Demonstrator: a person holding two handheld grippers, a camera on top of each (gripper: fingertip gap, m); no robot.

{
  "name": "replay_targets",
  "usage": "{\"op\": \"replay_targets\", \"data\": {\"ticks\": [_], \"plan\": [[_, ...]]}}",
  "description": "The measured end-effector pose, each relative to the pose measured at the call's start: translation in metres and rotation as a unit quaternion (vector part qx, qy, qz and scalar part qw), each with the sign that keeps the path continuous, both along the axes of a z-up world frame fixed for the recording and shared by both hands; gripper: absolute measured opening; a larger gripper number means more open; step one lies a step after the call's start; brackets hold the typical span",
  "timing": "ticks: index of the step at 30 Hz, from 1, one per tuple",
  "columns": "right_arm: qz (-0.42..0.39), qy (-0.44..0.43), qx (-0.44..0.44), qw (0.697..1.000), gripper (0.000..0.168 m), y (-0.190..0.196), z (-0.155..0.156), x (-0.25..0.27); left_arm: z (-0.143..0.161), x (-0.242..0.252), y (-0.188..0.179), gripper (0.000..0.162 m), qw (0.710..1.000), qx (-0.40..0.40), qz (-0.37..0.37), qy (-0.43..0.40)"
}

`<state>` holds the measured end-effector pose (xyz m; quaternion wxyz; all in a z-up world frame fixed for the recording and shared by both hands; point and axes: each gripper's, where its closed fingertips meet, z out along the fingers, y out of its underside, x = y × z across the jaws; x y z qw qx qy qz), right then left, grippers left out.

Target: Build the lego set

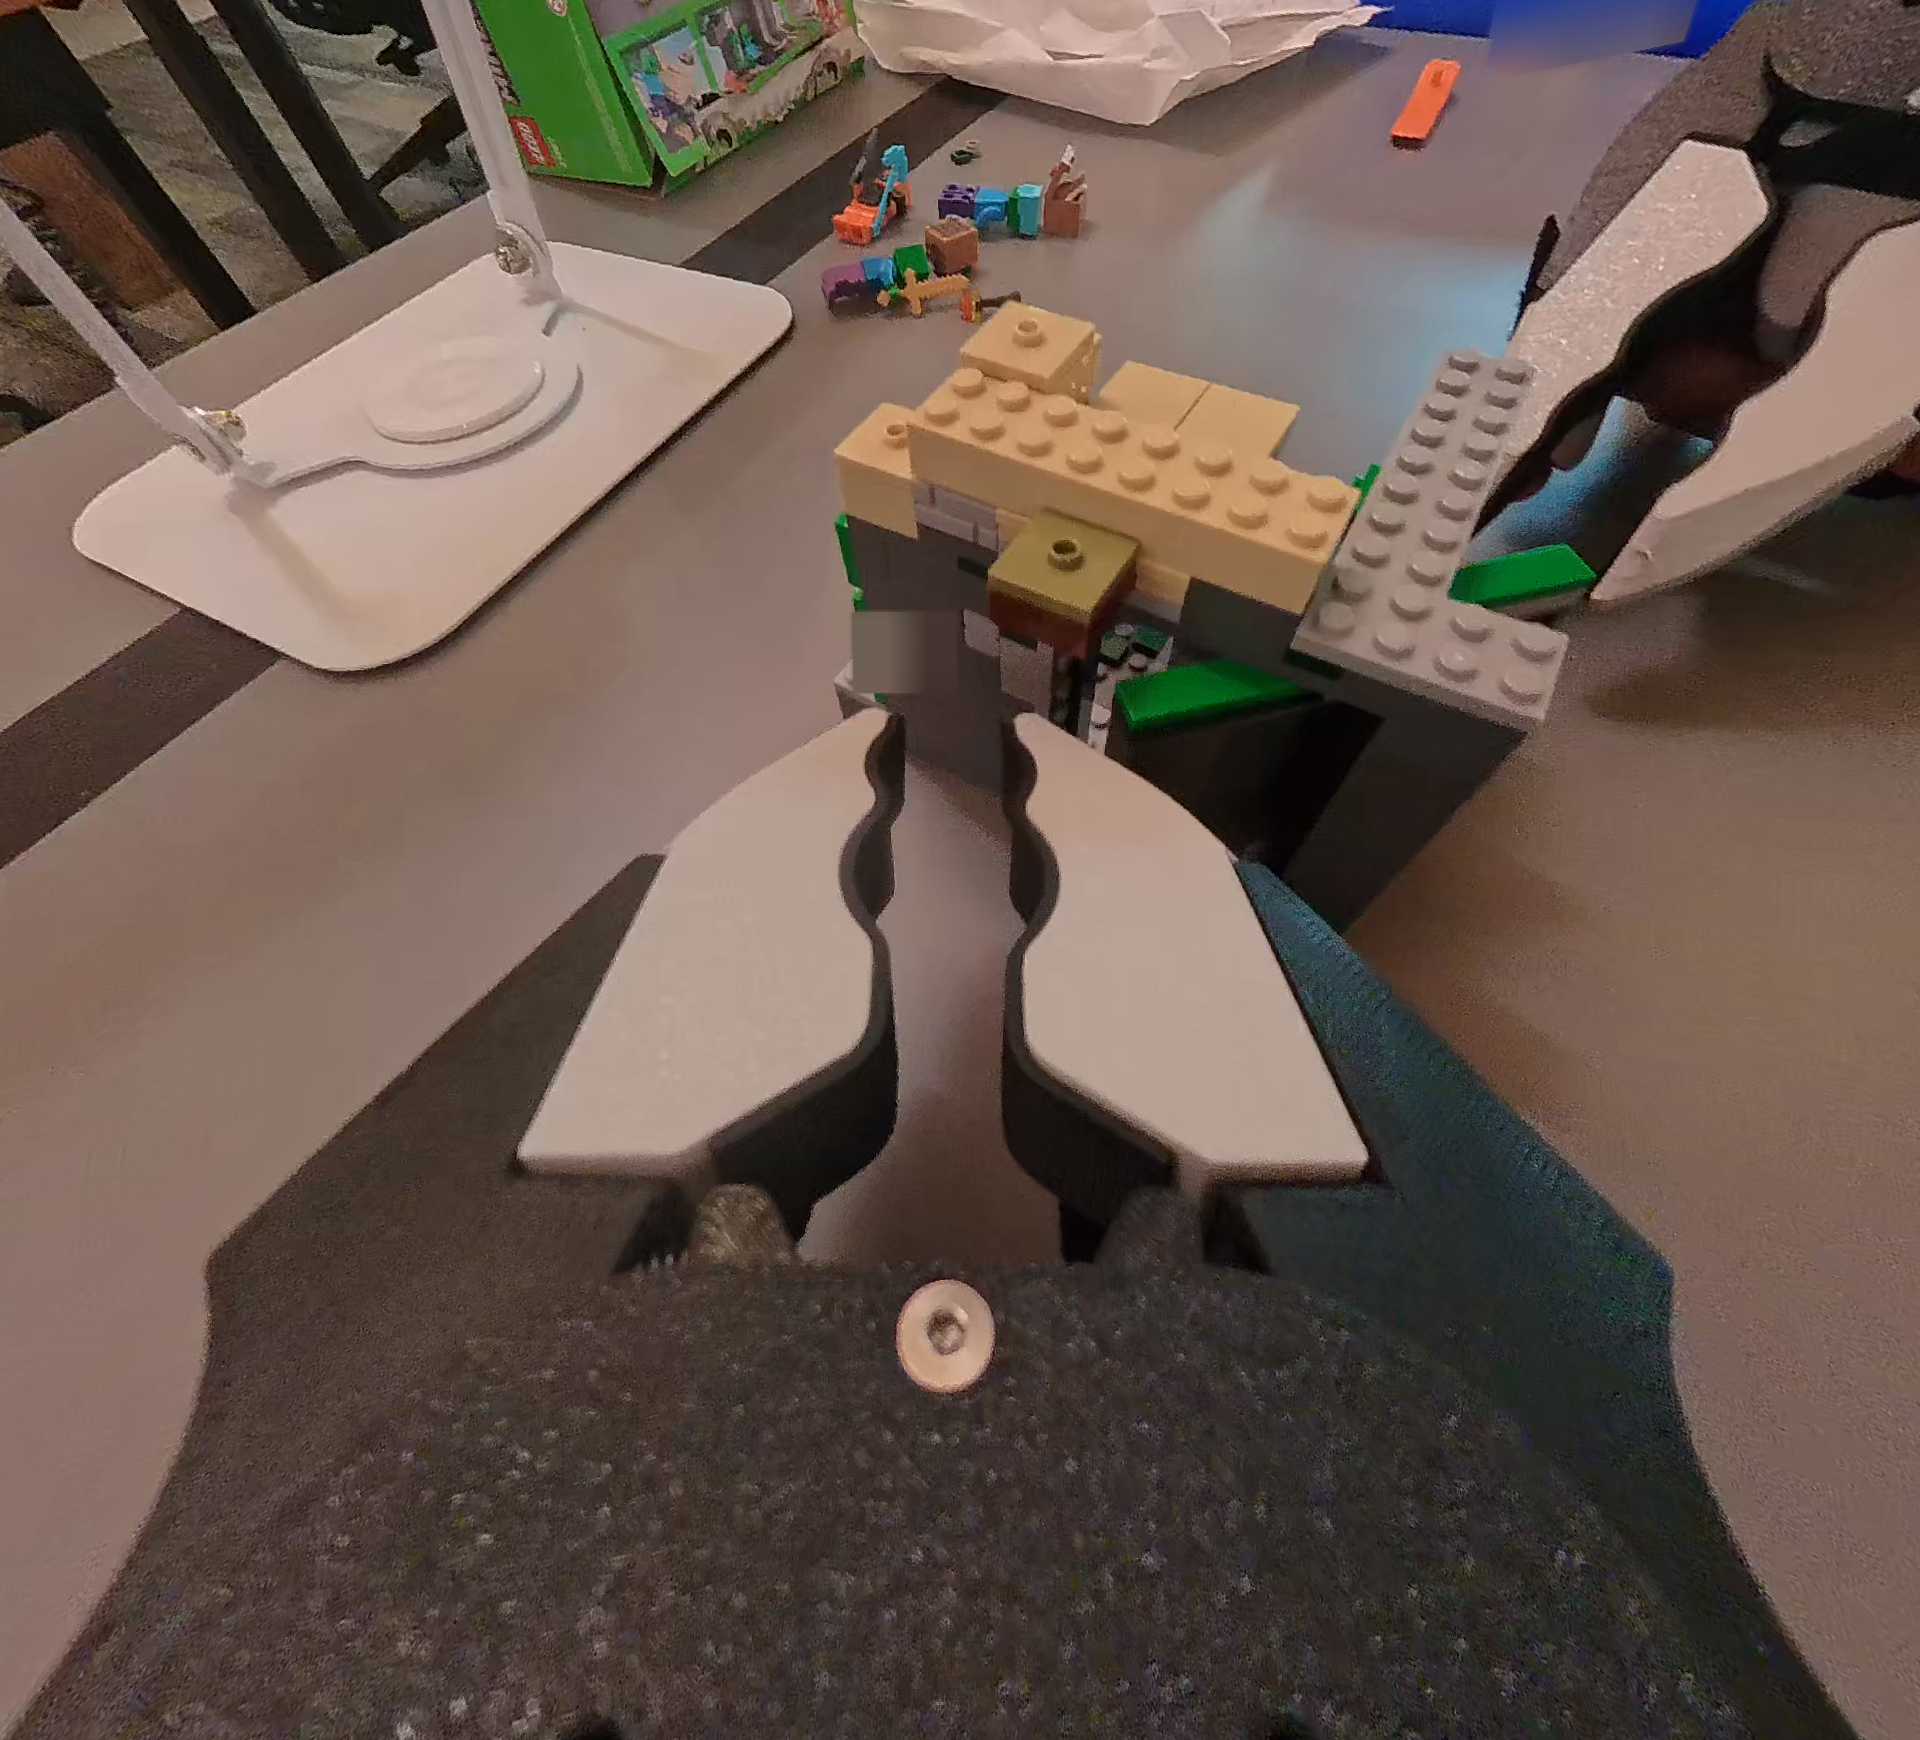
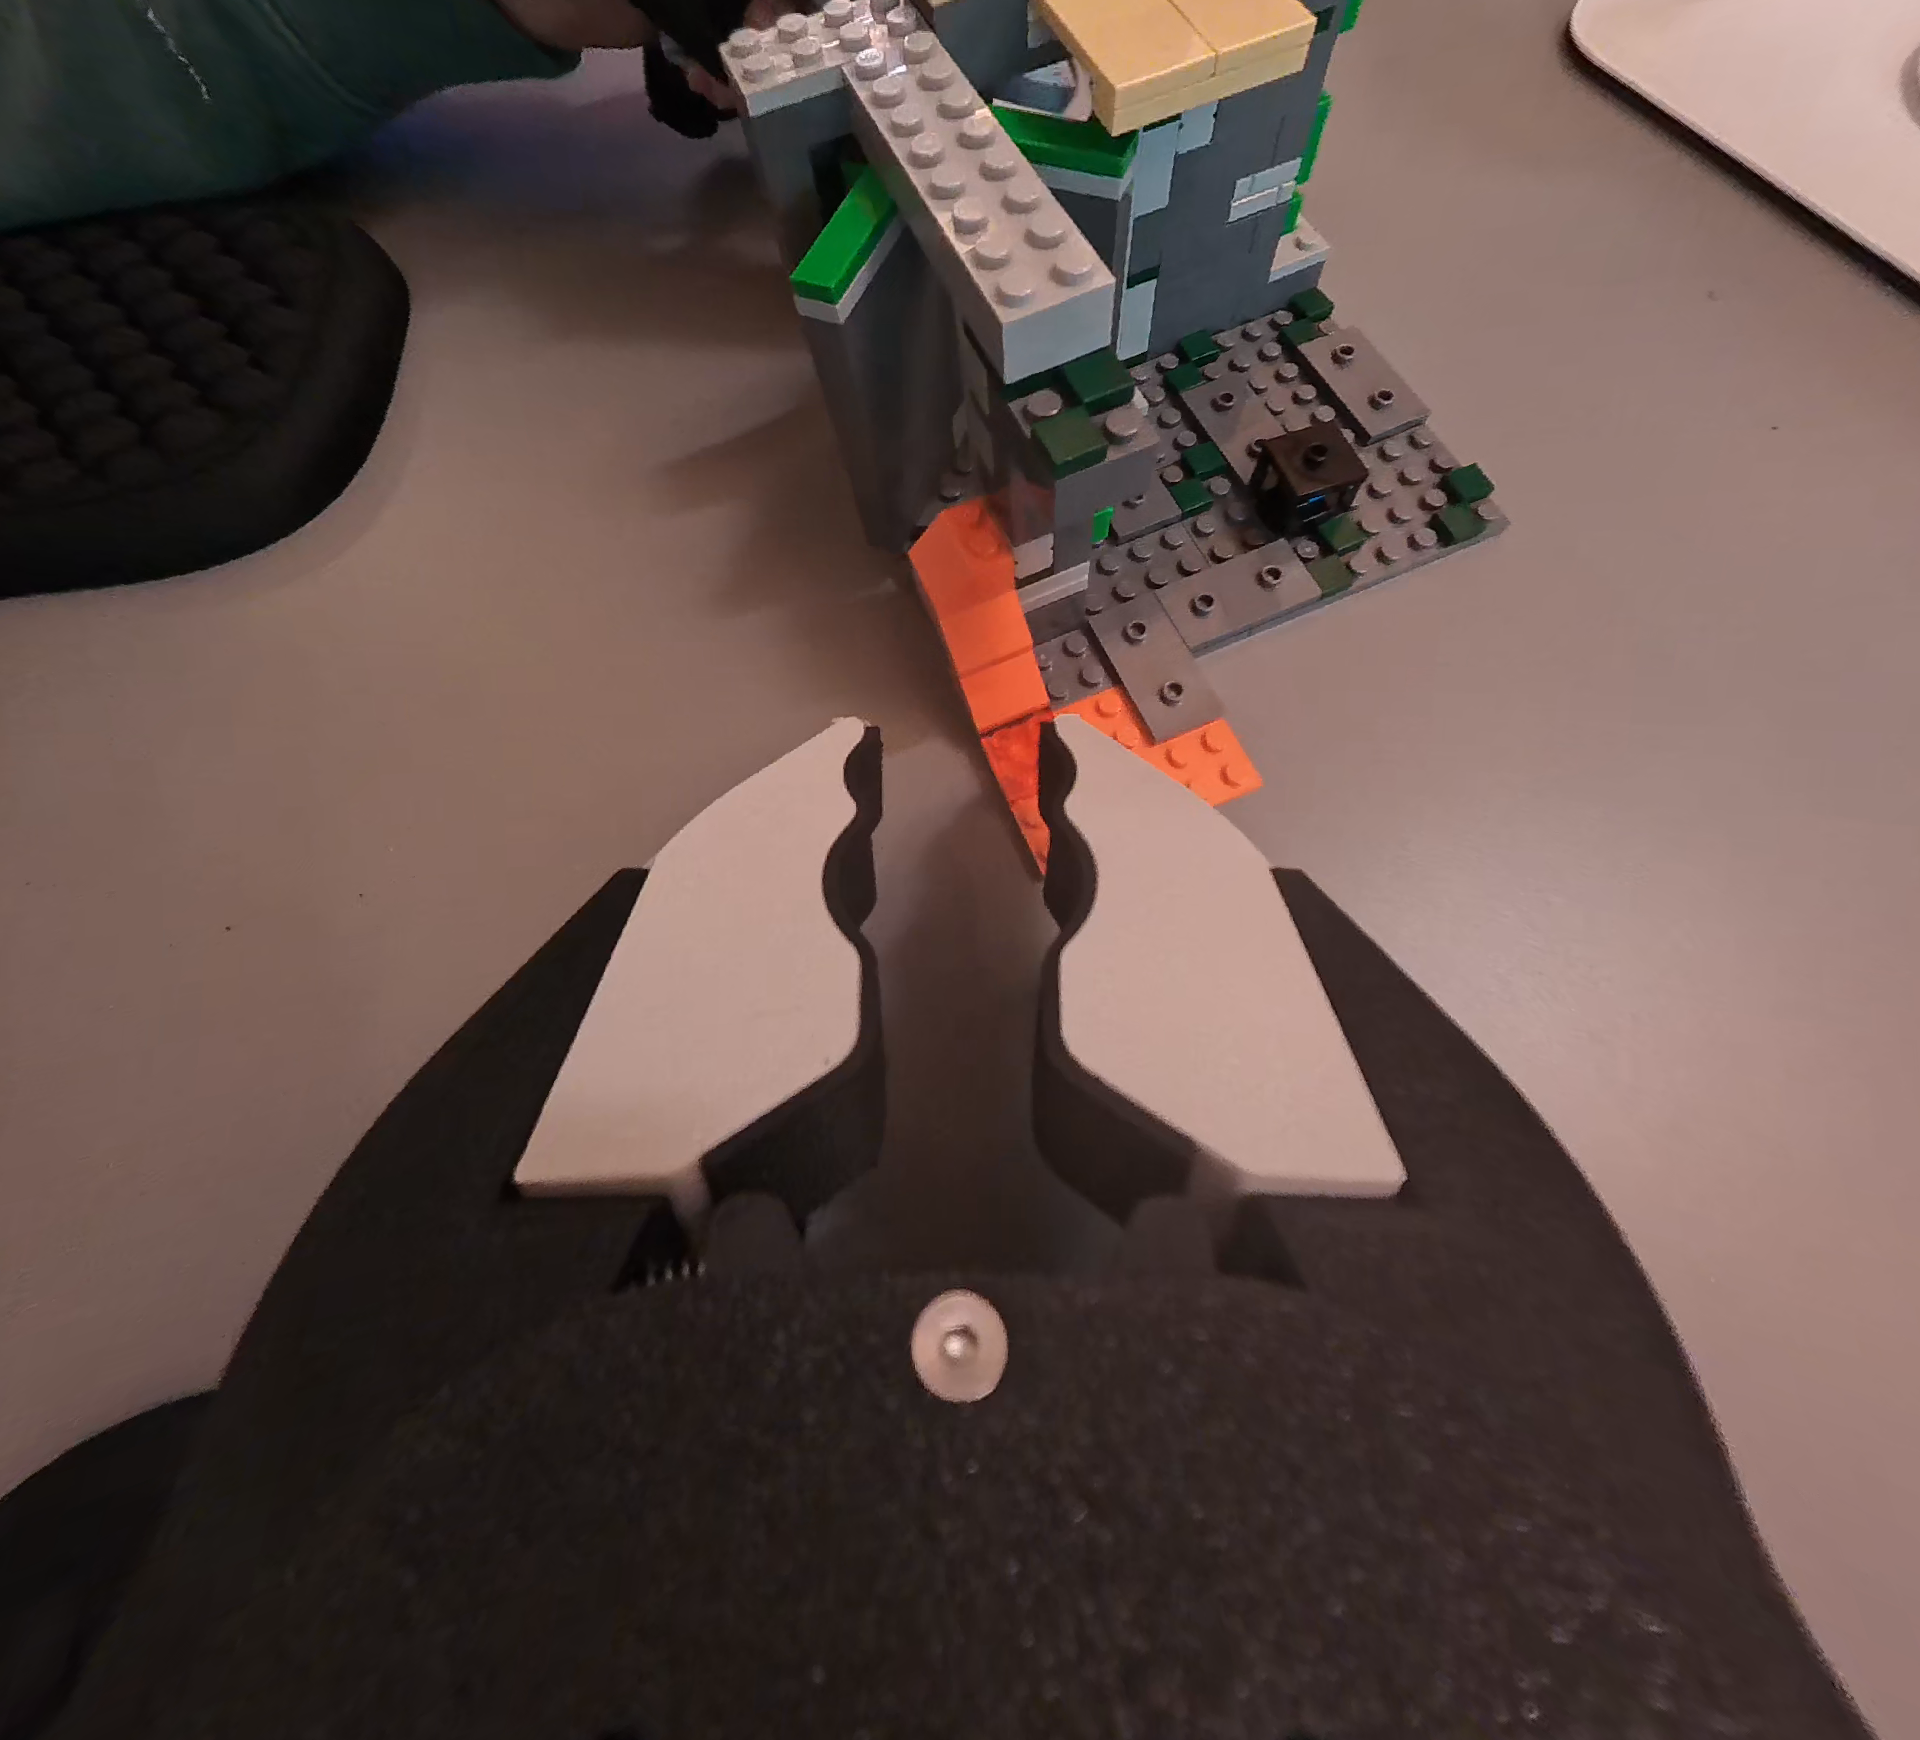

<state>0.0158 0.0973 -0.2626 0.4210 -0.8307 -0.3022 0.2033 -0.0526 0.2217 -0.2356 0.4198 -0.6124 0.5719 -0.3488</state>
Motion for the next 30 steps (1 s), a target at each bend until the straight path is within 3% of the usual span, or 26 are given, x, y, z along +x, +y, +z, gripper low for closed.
{"op": "replay_targets", "data": {"ticks": [11,15,25,30], "plan": [[0.008,0.002,-0.009,1.000,0.028,-0.002,-0.004,-0.004,-0.006,-0.012,-0.029,0.030,0.992,0.001,-0.122,0.025],[0.006,-0.001,-0.008,1.000,0.028,-0.002,-0.004,-0.003,-0.009,-0.008,-0.036,0.015,0.988,-0.001,-0.149,0.035],[0.007,0.001,-0.013,1.000,0.028,-0.003,-0.006,-0.002,-0.003,-0.029,-0.068,0.012,0.983,0.005,-0.177,0.038],[0.011,0.010,-0.009,1.000,0.031,-0.003,-0.003,-0.005,-0.006,-0.027,-0.053,0.020,0.989,0.028,-0.135,0.046]]}}
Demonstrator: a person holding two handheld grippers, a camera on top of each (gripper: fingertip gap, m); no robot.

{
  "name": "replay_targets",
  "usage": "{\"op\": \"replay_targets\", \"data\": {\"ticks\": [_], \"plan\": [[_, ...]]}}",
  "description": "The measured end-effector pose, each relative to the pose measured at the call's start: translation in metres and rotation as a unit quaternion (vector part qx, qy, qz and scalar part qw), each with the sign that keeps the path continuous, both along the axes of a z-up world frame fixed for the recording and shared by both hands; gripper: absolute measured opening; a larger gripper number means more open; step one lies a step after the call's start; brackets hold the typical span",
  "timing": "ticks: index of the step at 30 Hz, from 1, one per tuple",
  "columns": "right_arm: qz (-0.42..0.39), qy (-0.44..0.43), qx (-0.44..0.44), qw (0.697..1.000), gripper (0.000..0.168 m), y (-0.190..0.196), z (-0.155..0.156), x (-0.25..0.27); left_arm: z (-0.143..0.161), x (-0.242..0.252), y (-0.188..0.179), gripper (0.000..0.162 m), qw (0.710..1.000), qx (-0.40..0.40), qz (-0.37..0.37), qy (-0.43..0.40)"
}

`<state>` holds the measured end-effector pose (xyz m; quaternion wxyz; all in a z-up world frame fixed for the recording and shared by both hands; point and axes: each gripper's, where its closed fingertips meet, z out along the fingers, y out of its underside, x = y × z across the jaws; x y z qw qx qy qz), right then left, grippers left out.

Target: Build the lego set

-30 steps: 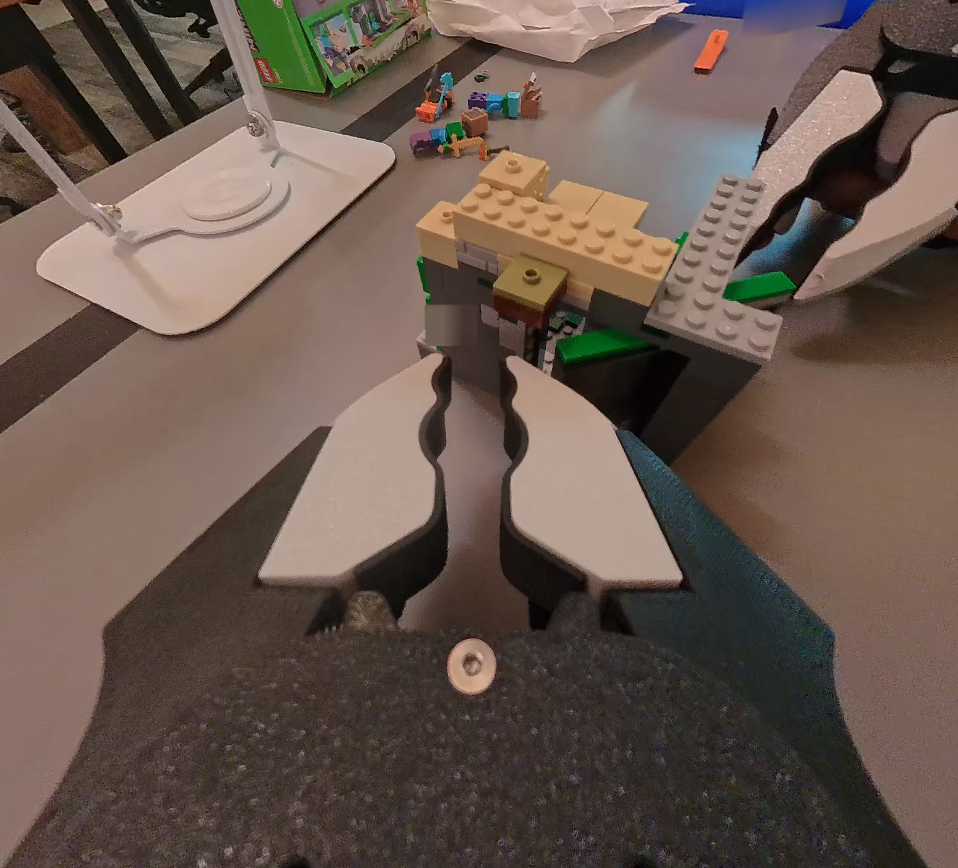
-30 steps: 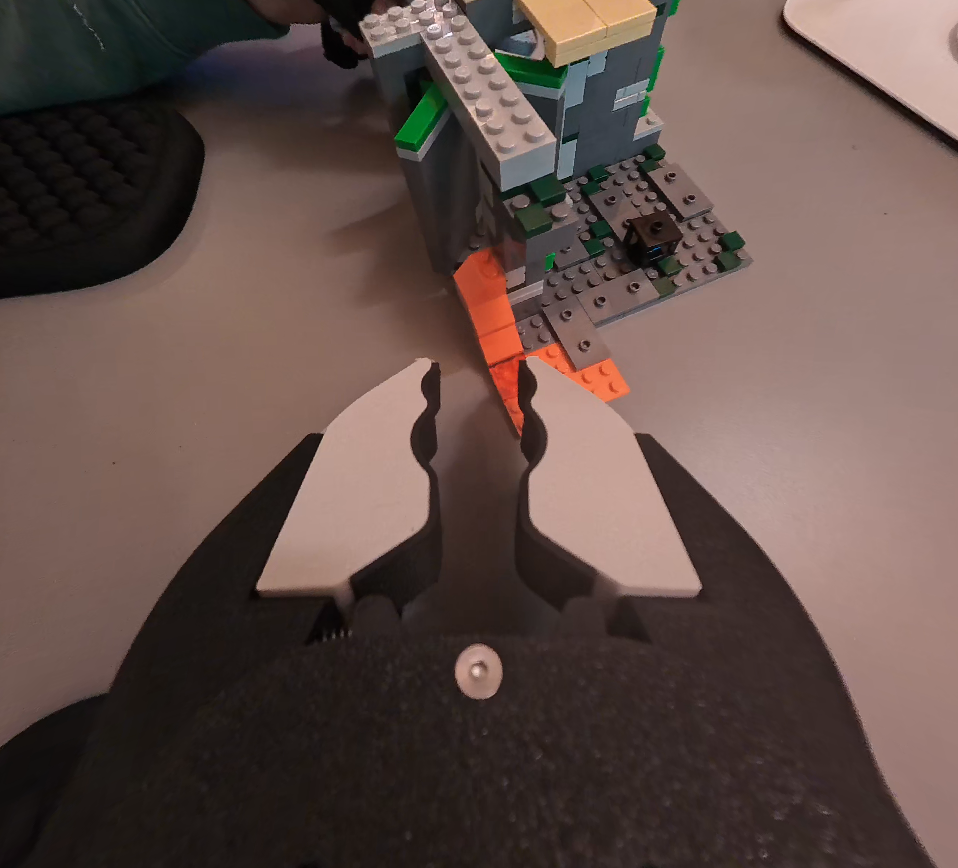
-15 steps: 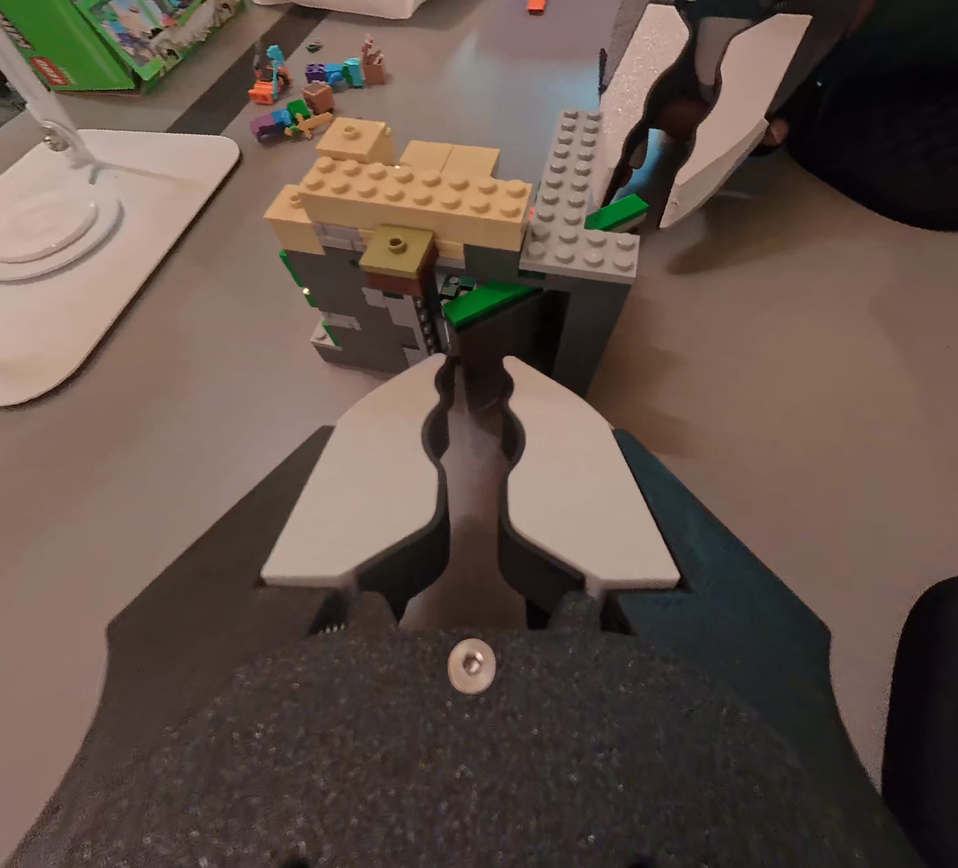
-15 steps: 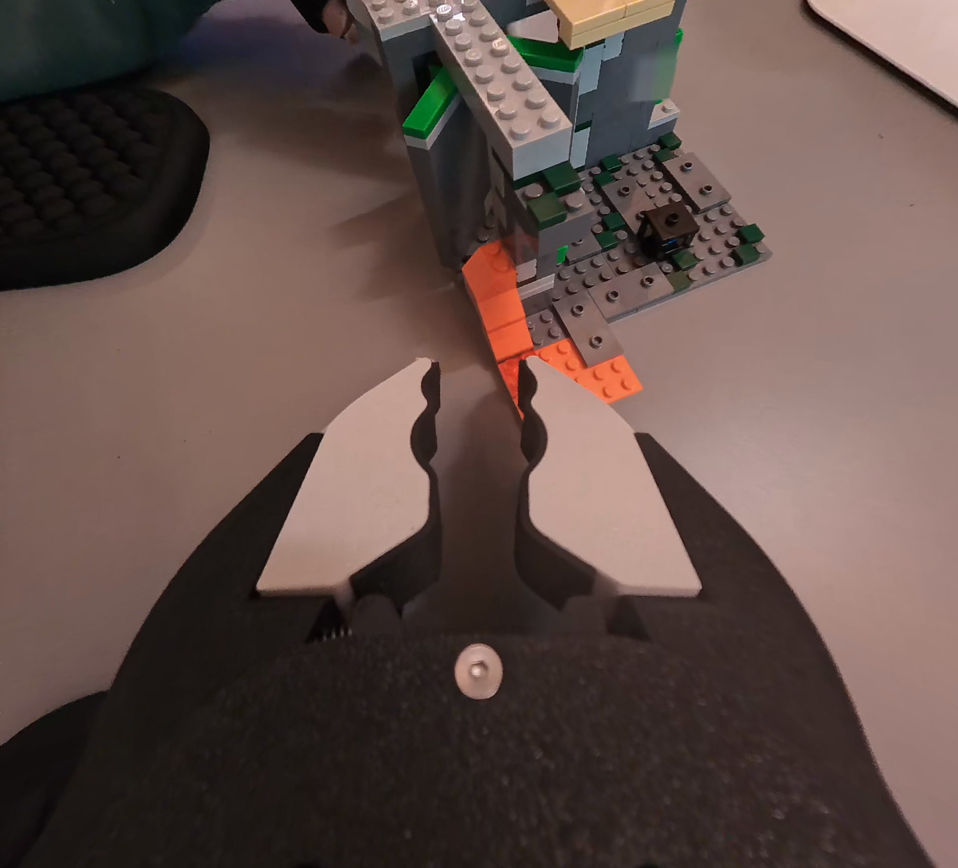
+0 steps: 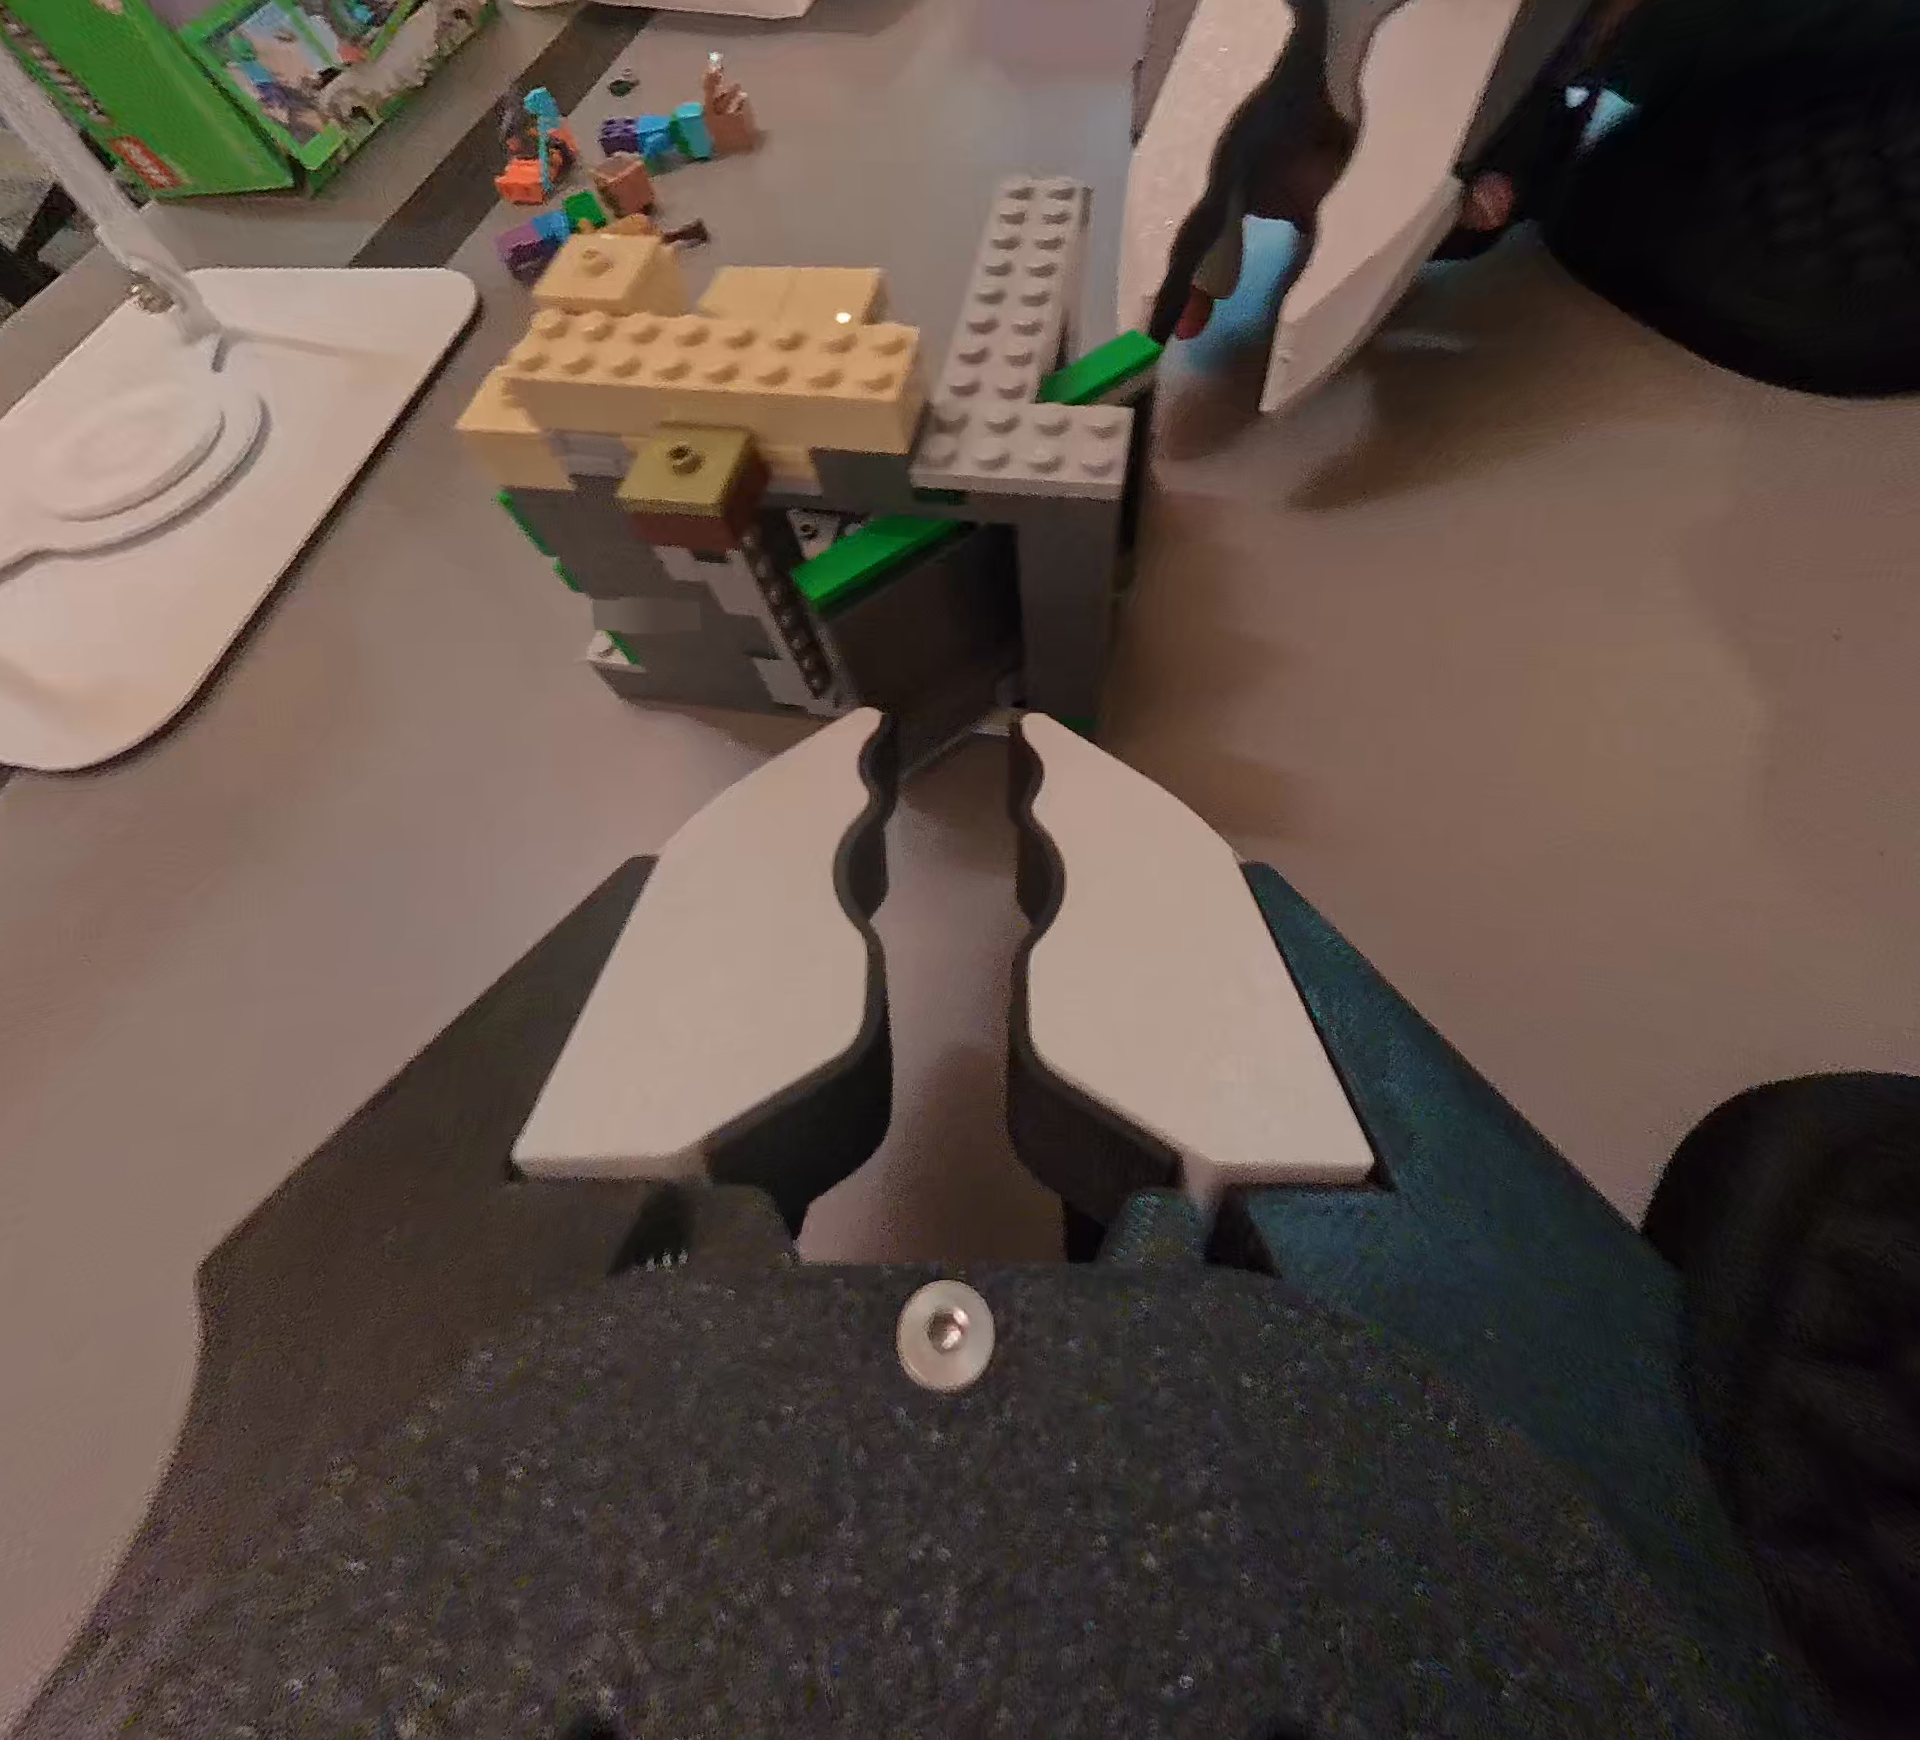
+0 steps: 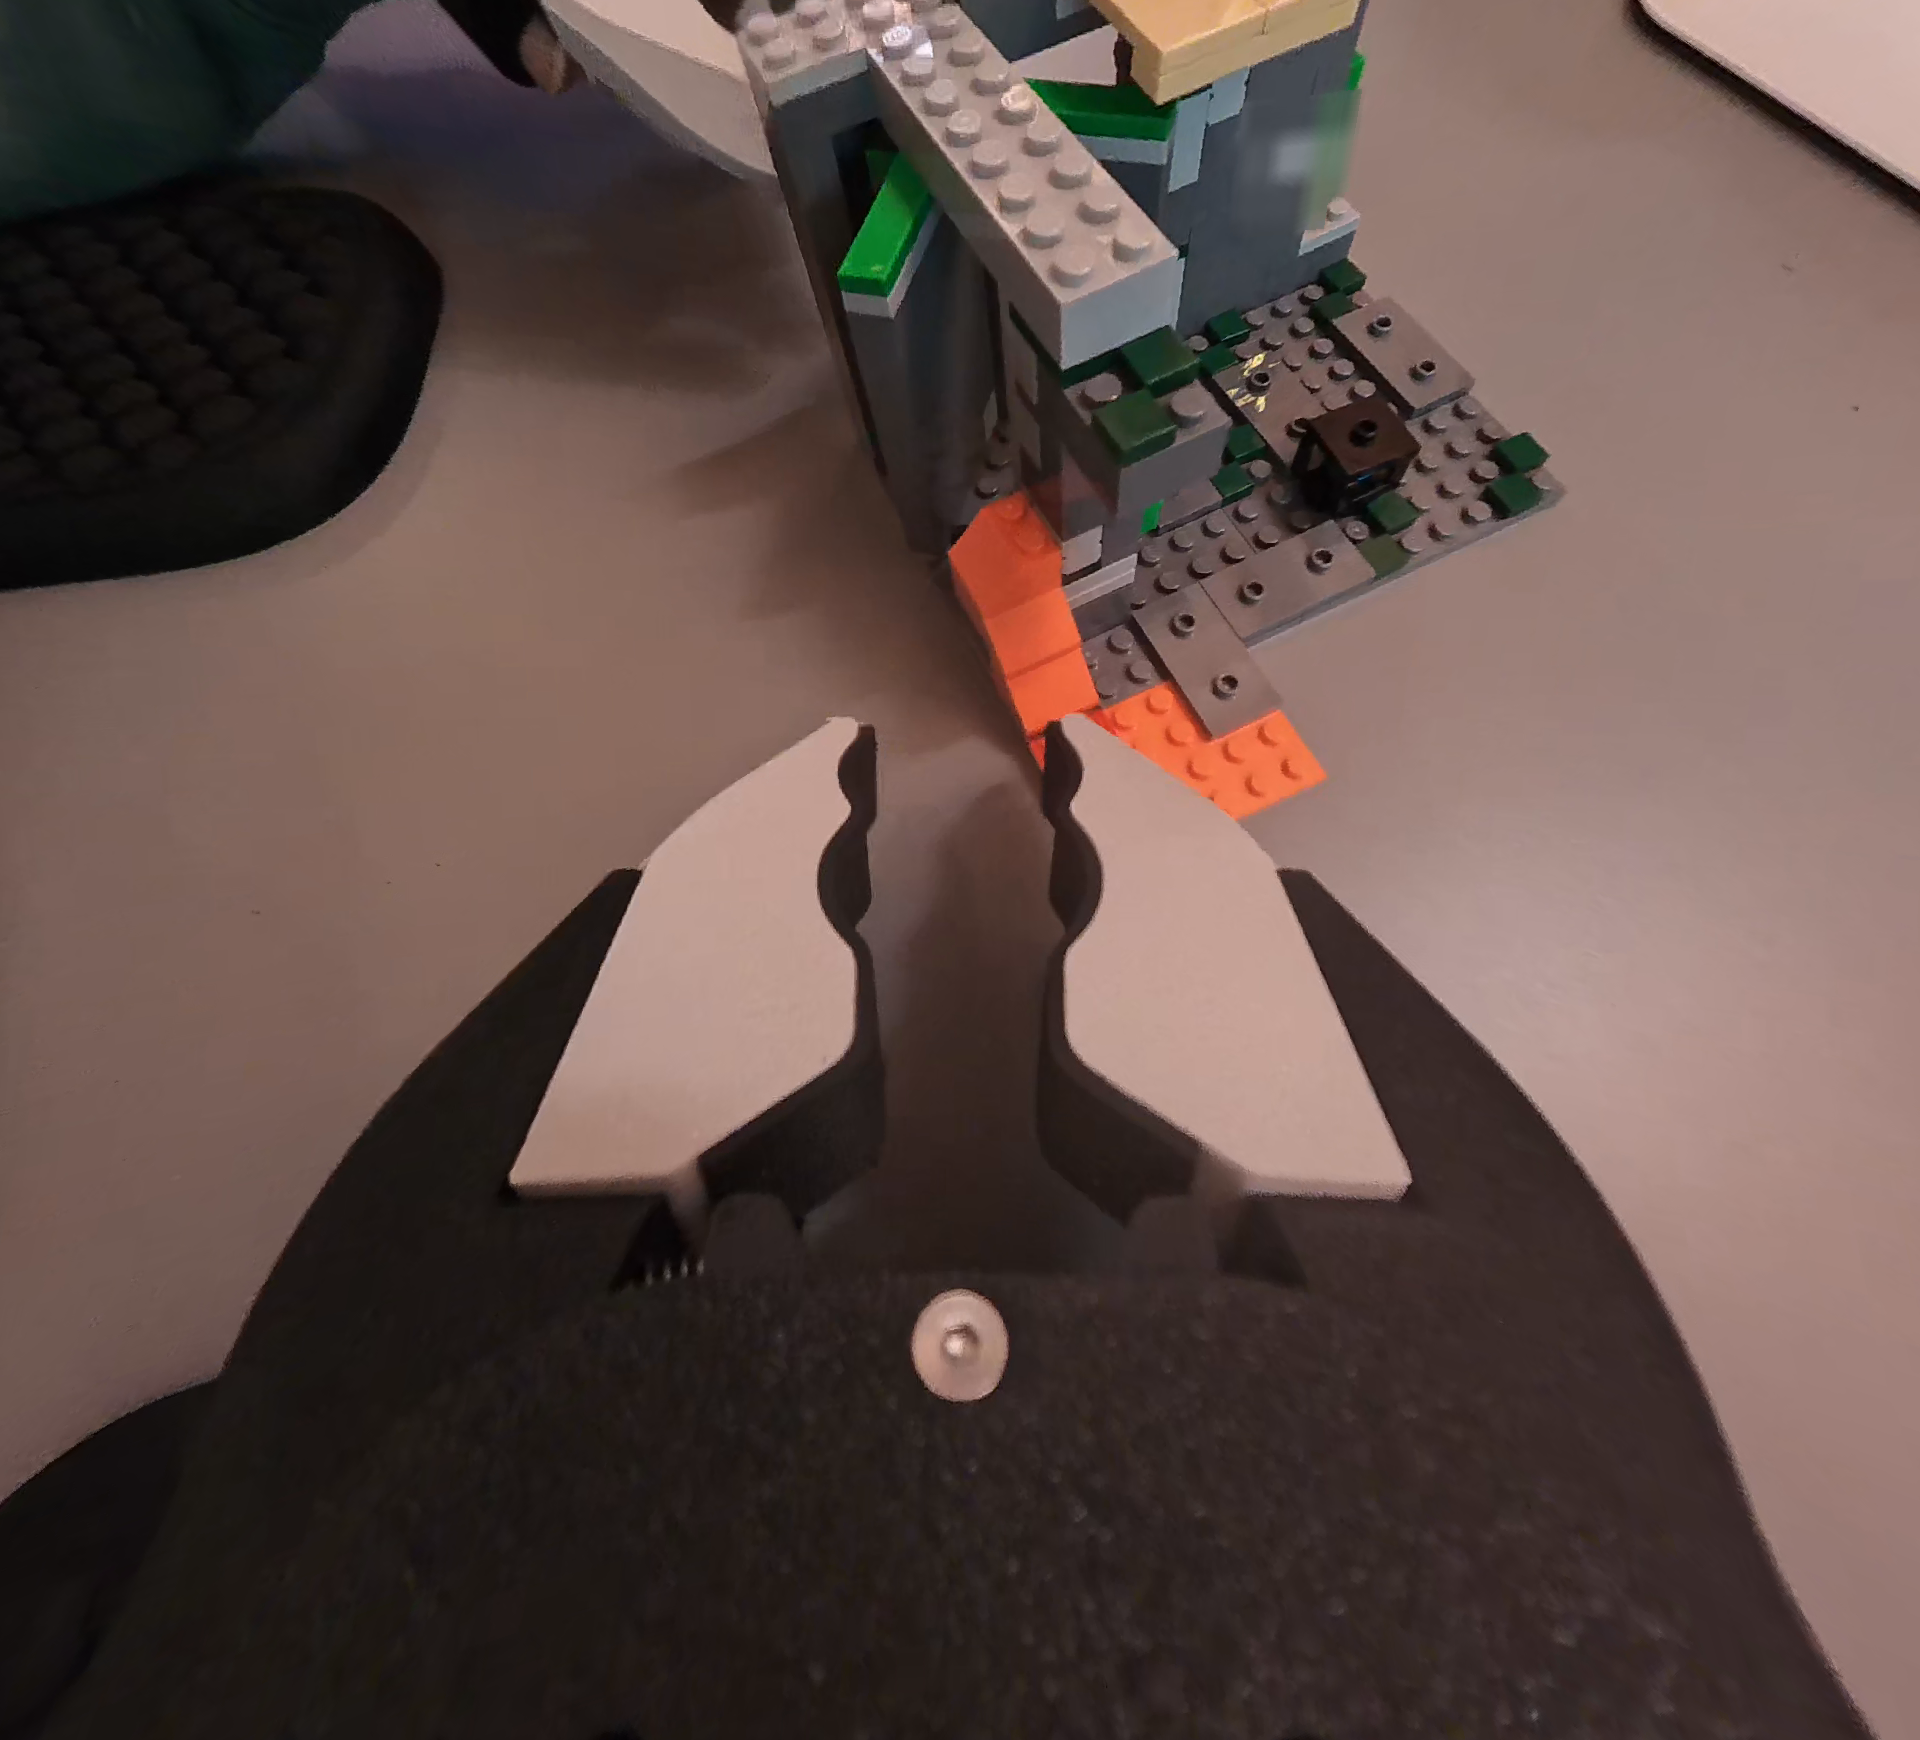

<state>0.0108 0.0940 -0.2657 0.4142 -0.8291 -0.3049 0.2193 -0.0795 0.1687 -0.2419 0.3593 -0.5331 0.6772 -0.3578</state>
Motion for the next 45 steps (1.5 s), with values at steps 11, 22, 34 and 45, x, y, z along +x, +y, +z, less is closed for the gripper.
{"op": "replay_targets", "data": {"ticks": [11,22,34,45], "plan": [[0.006,0.015,0.016,1.000,0.037,0.000,0.007,-0.002,-0.004,0.020,0.009,0.022,0.999,-0.019,-0.028,-0.009],[-0.014,0.024,0.074,0.997,0.032,0.009,0.026,-0.002,-0.002,0.004,-0.014,0.008,0.999,-0.020,-0.049,-0.009],[0.006,-0.002,0.079,0.997,0.032,0.008,0.023,-0.024,0.000,0.009,-0.009,0.011,1.000,-0.013,-0.015,-0.020],[-0.026,-0.017,0.085,0.996,0.034,0.011,0.030,-0.030,-0.003,0.025,0.019,0.015,0.995,-0.056,0.073,-0.030]]}}
